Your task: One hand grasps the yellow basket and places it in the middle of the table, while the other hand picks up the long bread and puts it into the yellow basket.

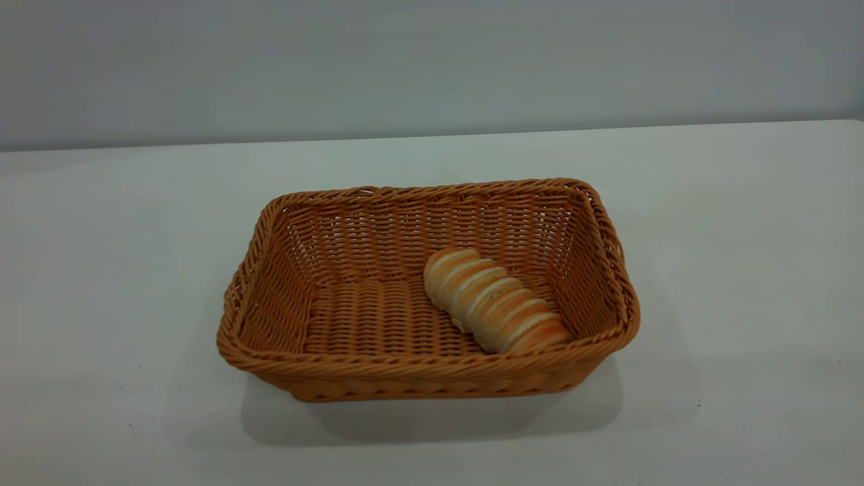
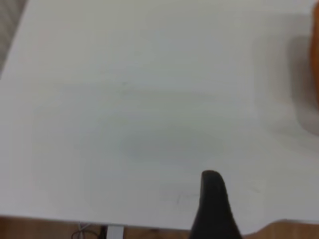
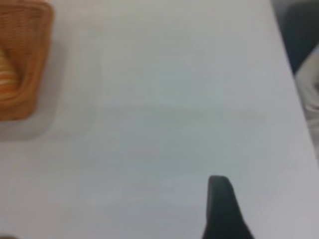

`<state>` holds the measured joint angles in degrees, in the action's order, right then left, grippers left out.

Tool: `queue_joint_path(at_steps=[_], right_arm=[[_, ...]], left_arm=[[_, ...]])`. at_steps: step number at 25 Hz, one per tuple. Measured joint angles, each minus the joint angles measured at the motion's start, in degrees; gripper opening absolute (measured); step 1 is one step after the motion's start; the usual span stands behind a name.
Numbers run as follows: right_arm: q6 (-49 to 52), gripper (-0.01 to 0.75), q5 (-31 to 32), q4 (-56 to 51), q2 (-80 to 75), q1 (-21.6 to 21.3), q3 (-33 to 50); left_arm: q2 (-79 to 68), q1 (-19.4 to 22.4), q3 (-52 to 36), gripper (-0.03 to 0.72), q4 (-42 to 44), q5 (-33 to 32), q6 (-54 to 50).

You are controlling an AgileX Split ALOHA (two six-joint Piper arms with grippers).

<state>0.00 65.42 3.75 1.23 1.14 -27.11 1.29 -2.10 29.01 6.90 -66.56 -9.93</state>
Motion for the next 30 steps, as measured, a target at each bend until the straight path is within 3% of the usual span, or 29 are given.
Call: queue_joint_path(at_steps=[5, 22, 30], right_arm=[[0.00, 0.498, 0.00, 0.00, 0.00, -1.88, 0.00], [0.00, 0.498, 0.00, 0.00, 0.00, -1.88, 0.00], [0.00, 0.498, -0.06, 0.05, 0.00, 1.01, 0.01]], left_arm=[[0.00, 2.51, 0.00, 0.580, 0.00, 0.00, 0.00], [0.00, 2.57, 0.00, 0.580, 0.00, 0.00, 0.00], [0.00, 2.57, 0.00, 0.580, 0.00, 0.00, 0.00]])
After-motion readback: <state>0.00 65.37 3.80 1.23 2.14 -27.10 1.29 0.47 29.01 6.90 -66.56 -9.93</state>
